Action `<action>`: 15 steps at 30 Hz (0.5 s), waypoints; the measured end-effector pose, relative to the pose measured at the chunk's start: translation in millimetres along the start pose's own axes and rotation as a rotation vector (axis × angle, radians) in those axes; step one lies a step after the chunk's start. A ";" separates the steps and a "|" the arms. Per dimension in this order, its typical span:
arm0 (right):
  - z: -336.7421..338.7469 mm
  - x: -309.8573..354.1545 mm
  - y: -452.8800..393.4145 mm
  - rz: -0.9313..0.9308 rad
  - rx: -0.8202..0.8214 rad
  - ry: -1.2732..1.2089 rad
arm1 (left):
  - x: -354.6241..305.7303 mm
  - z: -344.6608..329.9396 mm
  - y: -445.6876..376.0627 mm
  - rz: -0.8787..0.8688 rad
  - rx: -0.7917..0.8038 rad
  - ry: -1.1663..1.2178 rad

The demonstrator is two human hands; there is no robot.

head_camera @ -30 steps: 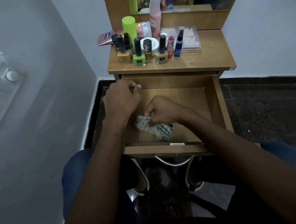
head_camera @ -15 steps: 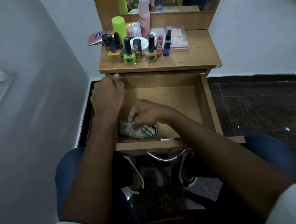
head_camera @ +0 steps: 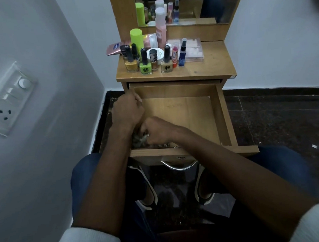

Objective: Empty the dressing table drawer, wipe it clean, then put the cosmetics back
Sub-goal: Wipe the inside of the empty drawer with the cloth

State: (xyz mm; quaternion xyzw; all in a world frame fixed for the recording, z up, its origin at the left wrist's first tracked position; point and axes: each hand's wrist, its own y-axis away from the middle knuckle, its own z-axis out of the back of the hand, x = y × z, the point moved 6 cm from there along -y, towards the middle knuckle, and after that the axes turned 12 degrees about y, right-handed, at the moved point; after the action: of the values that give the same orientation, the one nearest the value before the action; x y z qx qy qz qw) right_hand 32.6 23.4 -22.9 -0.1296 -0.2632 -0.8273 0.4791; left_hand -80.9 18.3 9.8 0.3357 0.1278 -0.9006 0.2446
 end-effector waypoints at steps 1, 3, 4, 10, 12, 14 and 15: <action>-0.4 2.1 5.9 0.012 0.061 0.011 | -1.1 -0.1 1.5 -0.004 -0.001 -0.004; 5.0 0.7 14.8 -0.002 0.137 0.055 | -4.5 -0.3 5.3 -0.007 -0.019 -0.032; 9.3 -3.6 18.0 -0.025 0.164 0.093 | -6.7 -0.2 7.1 -0.005 -0.033 -0.050; 35.2 -73.4 61.9 -0.349 0.436 0.419 | -14.5 3.9 12.7 0.023 -0.093 -0.077; 45.5 -98.9 84.5 -0.463 0.478 0.506 | -17.9 3.3 14.8 0.017 -0.093 -0.097; 49.5 -111.4 98.1 -0.521 0.463 0.479 | -20.1 3.3 16.5 0.025 -0.095 -0.105; 48.7 -110.8 100.2 -0.523 0.441 0.478 | -20.1 3.5 16.9 0.029 -0.101 -0.105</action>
State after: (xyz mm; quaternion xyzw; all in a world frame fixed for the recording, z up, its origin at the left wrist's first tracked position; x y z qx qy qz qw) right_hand 173.3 90.6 -3.1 0.2429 -0.3394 -0.8518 0.3165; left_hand -60.8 9.7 24.7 0.2769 0.1554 -0.9058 0.2805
